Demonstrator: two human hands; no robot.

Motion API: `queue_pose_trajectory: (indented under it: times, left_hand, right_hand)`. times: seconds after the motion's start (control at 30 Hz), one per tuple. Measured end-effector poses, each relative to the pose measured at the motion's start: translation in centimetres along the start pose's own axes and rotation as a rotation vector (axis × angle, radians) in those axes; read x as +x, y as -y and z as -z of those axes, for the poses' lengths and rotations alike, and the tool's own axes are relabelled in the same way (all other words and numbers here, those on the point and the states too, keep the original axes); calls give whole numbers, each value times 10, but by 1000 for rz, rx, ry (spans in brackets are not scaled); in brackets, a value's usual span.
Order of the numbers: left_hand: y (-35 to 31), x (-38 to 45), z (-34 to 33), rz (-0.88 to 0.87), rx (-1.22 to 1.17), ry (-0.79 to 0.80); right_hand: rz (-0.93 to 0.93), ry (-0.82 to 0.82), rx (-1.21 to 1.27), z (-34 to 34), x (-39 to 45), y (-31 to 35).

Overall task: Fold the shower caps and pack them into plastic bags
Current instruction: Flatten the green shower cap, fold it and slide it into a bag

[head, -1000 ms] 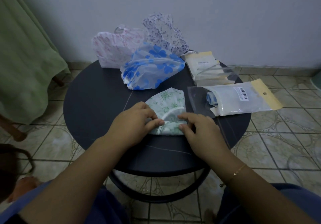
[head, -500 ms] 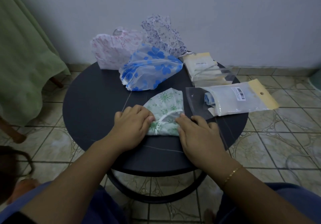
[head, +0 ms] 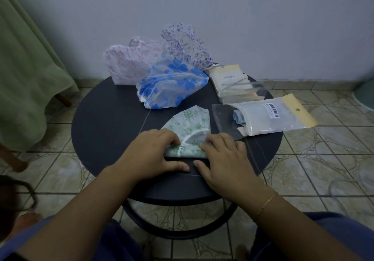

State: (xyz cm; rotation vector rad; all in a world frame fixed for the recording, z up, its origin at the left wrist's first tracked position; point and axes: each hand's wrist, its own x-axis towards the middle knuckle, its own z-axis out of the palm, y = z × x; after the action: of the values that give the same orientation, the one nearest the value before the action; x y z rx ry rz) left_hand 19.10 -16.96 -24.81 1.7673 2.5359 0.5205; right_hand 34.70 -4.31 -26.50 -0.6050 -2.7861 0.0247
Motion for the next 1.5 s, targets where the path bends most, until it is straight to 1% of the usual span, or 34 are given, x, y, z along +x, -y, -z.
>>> queue_pose_trajectory:
  times: [0.07, 0.17, 0.27, 0.33, 0.4, 0.53, 0.6, 0.67, 0.73, 0.83, 0.87, 0.93, 1.0, 1.07, 1.13, 1.2, 1.3, 1.43, 1.5]
  left_hand:
    - [0, 0, 1, 7, 23, 16]
    - [1, -1, 5, 17, -1, 1]
    - [2, -2, 12, 73, -22, 67]
    - [2, -1, 13, 117, -30, 119]
    - [3, 1, 13, 174, -86, 140]
    - [5, 7, 9, 308, -178, 85]
    - [3, 10, 8, 346, -147, 70]
    - [0, 13, 9, 363, -59, 53]
    - [-2, 15, 9, 342, 44, 29]
    - [-4, 17, 4, 255, 196, -43]
    - [-4, 16, 2, 241, 206, -91]
    - [-4, 15, -4, 183, 132, -201]
    - [-6, 14, -9, 66, 50, -252]
    - [-10, 14, -10, 15, 1, -200]
    - [-11, 14, -9, 59, -29, -100]
    - [-9, 13, -8, 62, -27, -39]
    - [-8, 10, -11, 39, 23, 22]
    - [-2, 12, -17, 100, 90, 98]
    - [-1, 13, -15, 133, 86, 144]
  right_hand:
    - [20, -11, 25, 1, 0, -3]
    - [61, 33, 112, 4, 0, -6]
    - [42, 55, 251, 12, 2, -5]
    - [-25, 68, 386, 14, 4, -7]
    - [-125, 94, 481, 12, 6, -9]
    - [-302, 77, 675, 7, 12, -8]
    - [-357, 42, 739, 8, 15, -7]
    - [-396, 30, 759, 7, 18, -4]
    - [-364, 8, 693, 5, 18, -2]
    - [-254, -28, 523, 6, 17, 3]
    - [-234, -19, 463, 5, 17, 4]
    - [-201, -22, 364, 3, 17, 5]
    - [-103, -95, 267, -3, 16, 4]
    - [-37, -140, 194, -8, 14, 2]
    - [-3, -127, 167, -8, 14, 2]
    - [-5, -84, 197, -4, 13, 2]
    - [-41, -26, 159, -1, 11, 4]
    - [-33, 113, 114, 3, 11, 9]
    - [-13, 152, 114, 7, 11, 5]
